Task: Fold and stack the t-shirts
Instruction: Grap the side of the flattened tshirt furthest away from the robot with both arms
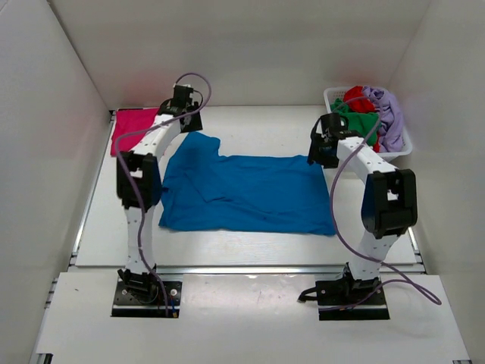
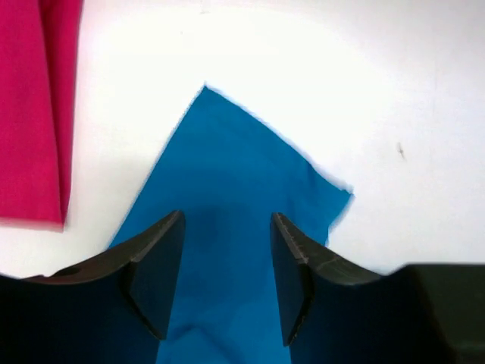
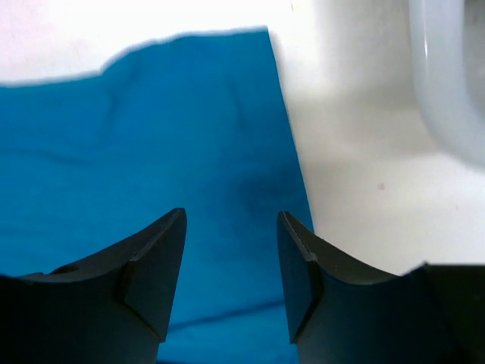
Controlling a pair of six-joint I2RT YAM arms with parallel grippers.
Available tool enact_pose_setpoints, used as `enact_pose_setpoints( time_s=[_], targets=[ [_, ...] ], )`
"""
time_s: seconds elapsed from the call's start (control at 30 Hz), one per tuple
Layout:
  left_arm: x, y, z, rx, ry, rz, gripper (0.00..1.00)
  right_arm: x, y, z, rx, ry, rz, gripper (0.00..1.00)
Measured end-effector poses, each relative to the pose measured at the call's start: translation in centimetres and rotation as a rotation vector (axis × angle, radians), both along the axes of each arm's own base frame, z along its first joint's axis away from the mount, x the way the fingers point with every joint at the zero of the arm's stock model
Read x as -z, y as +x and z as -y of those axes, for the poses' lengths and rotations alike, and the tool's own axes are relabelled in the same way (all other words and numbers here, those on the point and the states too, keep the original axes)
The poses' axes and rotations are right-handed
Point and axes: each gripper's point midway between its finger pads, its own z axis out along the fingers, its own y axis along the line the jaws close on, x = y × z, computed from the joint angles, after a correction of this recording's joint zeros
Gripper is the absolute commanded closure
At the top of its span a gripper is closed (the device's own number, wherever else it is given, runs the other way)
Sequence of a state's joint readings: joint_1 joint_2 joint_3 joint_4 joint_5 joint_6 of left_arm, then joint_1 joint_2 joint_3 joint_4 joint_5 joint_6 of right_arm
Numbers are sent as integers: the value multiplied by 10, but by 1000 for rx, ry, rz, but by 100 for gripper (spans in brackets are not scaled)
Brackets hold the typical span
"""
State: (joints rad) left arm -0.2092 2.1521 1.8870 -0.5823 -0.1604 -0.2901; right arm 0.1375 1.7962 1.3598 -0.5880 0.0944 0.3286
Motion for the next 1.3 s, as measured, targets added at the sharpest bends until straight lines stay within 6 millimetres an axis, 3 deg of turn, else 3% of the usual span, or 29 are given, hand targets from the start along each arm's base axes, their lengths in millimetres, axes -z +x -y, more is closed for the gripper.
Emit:
enact_pose_setpoints(
  time_s=[0.13, 0.2, 0.23, 0.33, 0.43, 0.57, 0.8, 1.17, 1.27, 1.3],
  targets=[
    [20, 58, 4, -27, 54, 14, 35, 2, 27, -5, 10, -9, 29, 52],
    [23, 92, 9, -37, 43, 73, 38, 4, 38, -7, 10, -16, 42, 52],
    [29, 99, 10, -43, 35, 83, 40, 6, 41, -8, 9, -18, 41, 52],
    [59, 84, -4, -68, 46, -22, 41, 10, 49, -10, 8, -21, 35, 51],
    [76, 86, -18, -100, 42, -55, 39, 8, 58, -12, 7, -23, 47, 51],
    [94, 71, -36, -133, 54, -143, 36, 7, 66, -13, 8, -22, 57, 50],
    [88, 72, -37, -127, 7, -140, 36, 25, 67, -13, 8, -27, 20, 50],
    [88, 71, -20, -57, -74, -152, 27, 25, 68, -13, 11, -23, 22, 49],
    [87, 72, -18, -44, -95, -153, 37, 25, 68, -12, 13, -22, 23, 48],
    [87, 72, -18, -42, -100, -153, 55, 26, 68, -11, 14, -21, 22, 49]
  ],
)
